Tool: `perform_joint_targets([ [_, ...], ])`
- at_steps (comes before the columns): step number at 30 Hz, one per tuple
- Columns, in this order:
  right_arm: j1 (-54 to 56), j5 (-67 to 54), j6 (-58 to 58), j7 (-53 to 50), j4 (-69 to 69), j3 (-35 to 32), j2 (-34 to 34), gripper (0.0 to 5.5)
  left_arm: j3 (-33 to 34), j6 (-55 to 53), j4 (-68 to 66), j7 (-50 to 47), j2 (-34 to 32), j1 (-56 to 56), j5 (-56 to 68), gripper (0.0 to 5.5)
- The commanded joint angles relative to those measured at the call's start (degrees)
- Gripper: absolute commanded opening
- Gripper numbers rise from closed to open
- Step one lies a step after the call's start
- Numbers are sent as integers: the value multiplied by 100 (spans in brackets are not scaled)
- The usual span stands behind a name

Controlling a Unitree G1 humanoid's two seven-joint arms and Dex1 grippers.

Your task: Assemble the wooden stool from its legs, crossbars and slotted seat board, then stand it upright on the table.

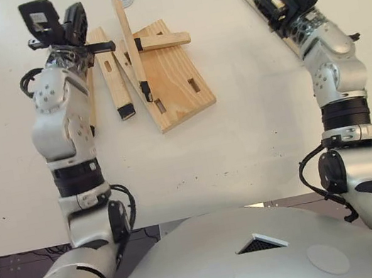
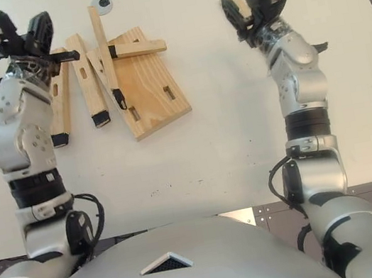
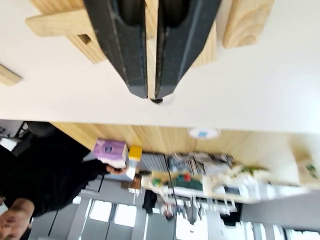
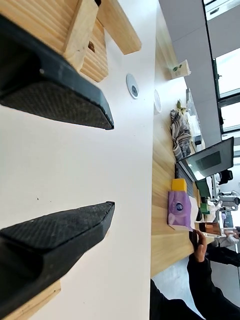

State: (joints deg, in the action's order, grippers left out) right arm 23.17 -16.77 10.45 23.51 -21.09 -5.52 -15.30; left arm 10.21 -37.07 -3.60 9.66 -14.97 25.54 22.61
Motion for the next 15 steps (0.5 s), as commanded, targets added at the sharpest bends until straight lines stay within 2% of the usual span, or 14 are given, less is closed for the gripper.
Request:
perform_joint_targets([
  [1,12,125,-71,-170,-84,23,249,266,360,-653,-1670,19,-148,1232,188,87],
  [7,-196,159,-154,-377,-125,1,464,266,440,-704,-4101,41,-409,2208,-109,172],
  [15,-309,200,-389,-696,-271,-43,782,266,466,-623,-5438,340,-524,3431,-289,291],
])
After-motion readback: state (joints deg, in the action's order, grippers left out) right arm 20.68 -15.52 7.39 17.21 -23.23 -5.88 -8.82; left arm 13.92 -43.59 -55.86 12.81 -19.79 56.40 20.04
